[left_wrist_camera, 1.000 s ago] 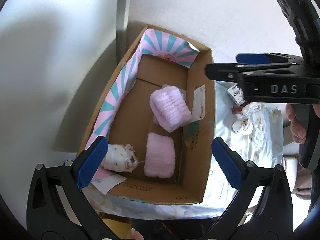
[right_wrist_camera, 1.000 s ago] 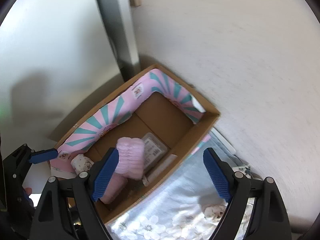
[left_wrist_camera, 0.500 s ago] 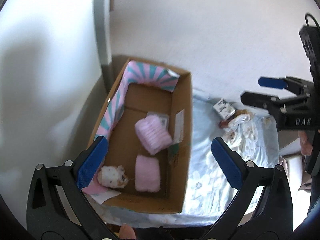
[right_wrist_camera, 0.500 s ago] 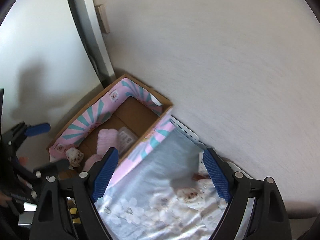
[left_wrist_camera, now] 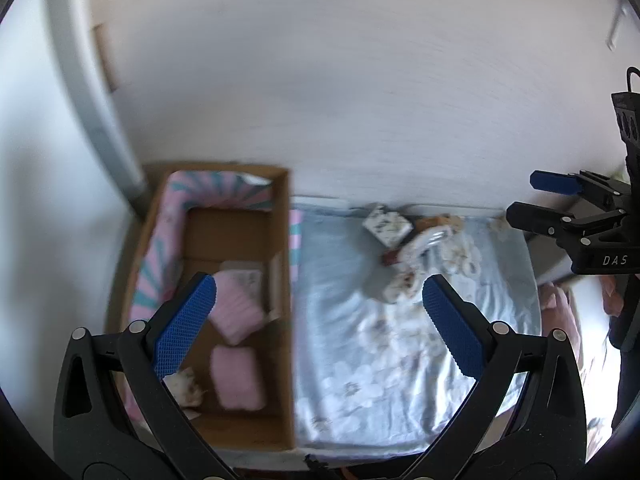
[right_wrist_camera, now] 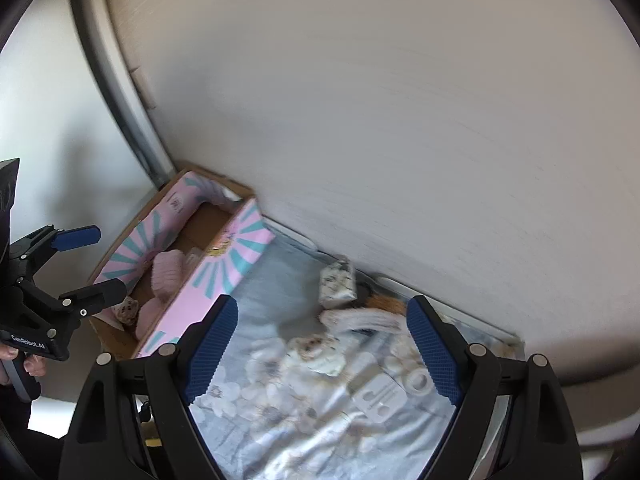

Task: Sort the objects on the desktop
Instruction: 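Move both tools back toward the remaining items on the bed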

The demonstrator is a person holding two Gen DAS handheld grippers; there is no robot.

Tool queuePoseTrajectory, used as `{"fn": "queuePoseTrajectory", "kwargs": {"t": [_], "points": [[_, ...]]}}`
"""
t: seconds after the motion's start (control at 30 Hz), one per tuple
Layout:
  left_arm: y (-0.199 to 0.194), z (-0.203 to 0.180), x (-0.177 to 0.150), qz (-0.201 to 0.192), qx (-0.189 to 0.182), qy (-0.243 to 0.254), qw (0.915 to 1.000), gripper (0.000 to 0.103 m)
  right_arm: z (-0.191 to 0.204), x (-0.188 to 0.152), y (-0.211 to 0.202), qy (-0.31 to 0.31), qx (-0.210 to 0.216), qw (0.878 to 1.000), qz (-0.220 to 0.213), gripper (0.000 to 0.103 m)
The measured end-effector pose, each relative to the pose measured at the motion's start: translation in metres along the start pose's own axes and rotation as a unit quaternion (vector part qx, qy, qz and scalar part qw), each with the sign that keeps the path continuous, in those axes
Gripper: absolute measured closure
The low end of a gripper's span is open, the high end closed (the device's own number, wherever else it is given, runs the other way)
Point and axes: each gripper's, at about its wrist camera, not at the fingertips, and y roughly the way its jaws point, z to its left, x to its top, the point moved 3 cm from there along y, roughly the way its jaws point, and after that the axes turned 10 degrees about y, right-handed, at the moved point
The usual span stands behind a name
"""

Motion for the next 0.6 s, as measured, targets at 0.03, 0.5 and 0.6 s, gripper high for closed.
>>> {"fn": "queuePoseTrajectory", "kwargs": {"t": [0.03, 0.5, 0.6], "points": [[0.003, -0.007, 0.003, 0.001, -0.004, 0.007, 1.0, 0.0, -0.009, -0.003, -0.001, 0.008, -0.004, 1.0, -0.002, 0.019], [0.078, -0.087, 0.005, 0.061, -0.055, 0.066, 0.9944, 0.0, -0.11, -0.055, 0.022, 0.097, -0.026, 0.994, 0.033, 0.019], [0.099, -0.098, 0.0, 0.075, -0.064, 0.072, 0.9925, 0.0, -0.122, -0.065, 0.035, 0.11, -0.016, 0.993, 0.033, 0.019]]}}
